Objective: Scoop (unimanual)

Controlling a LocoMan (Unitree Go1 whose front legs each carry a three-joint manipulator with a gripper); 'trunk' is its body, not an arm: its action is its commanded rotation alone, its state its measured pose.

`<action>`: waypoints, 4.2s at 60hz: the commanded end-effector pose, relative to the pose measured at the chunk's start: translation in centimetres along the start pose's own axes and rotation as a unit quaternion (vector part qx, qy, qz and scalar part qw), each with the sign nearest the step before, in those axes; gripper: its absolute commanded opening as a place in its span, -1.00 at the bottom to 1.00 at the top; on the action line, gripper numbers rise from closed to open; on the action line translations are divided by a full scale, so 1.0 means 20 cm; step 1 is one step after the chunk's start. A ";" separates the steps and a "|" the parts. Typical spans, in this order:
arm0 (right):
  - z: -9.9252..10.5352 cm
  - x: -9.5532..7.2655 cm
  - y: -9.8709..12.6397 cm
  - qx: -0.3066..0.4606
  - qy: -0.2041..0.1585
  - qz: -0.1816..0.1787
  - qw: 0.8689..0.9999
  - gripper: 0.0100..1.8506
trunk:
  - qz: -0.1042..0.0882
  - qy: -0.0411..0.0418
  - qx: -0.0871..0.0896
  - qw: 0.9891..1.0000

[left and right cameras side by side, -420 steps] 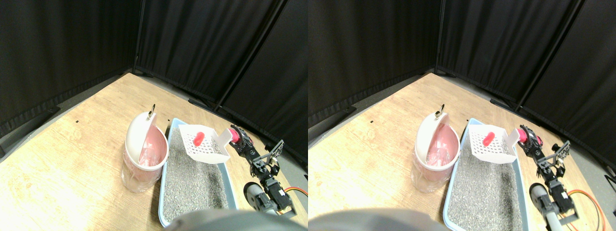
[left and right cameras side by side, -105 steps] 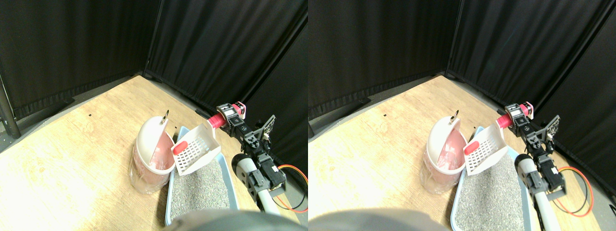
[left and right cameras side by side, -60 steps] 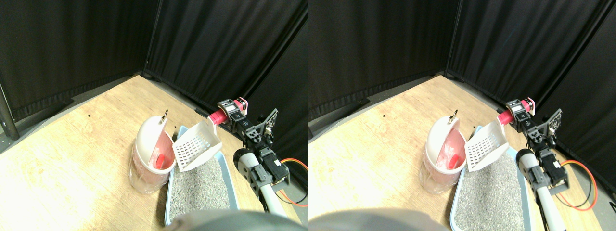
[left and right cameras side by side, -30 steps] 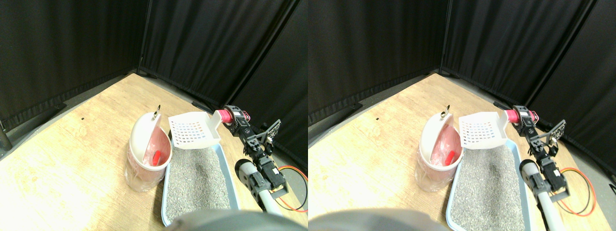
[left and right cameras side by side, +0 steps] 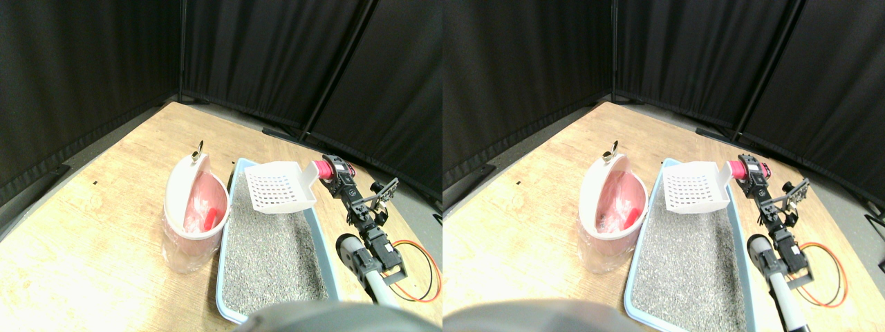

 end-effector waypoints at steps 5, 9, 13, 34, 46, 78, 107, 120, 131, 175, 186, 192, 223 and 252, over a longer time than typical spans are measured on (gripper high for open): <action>0.03 -0.01 -0.05 0.019 -0.045 -0.012 0.999 -0.95 | -0.012 0.006 -0.004 1.000; 0.01 -0.03 -0.08 0.019 -0.043 -0.021 0.999 -0.95 | -0.016 0.007 -0.002 1.000; -0.01 -0.04 -0.10 0.019 -0.047 -0.022 0.998 -0.95 | -0.020 0.008 0.001 1.000; -0.13 -0.12 -0.23 0.065 -0.046 -0.058 0.995 -0.95 | -0.036 0.012 0.013 0.999; -0.21 -0.16 -0.27 0.086 -0.038 -0.072 0.993 -0.95 | -0.039 0.015 0.016 0.999; -0.42 -0.31 -0.31 0.114 -0.014 -0.111 0.987 -0.95 | -0.054 0.019 0.027 0.998; -0.62 -0.44 -0.37 0.151 0.004 -0.159 0.976 -0.95 | -0.069 0.023 0.046 0.996; -0.65 -0.47 -0.37 0.160 0.048 -0.179 0.970 -0.95 | -0.079 0.025 0.055 0.995; -0.55 -0.50 -0.36 0.173 0.081 -0.206 0.960 -0.27 | -0.083 0.025 0.056 0.995; -0.31 -0.63 -0.35 0.137 0.028 -0.138 0.981 -0.18 | -0.112 0.029 0.068 0.991; -0.26 -0.67 -0.36 0.089 -0.016 -0.101 0.991 -0.79 | -0.122 0.029 0.068 0.990; -0.23 -0.68 -0.36 0.082 -0.015 -0.103 0.991 -0.95 | -0.122 0.029 0.066 0.990; -0.07 -0.73 -0.32 0.006 0.043 -0.084 0.995 -0.95 | -0.109 0.018 0.050 0.993; -0.14 -0.76 -0.29 -0.013 0.040 -0.087 0.995 -0.95 | -0.108 0.023 0.051 0.993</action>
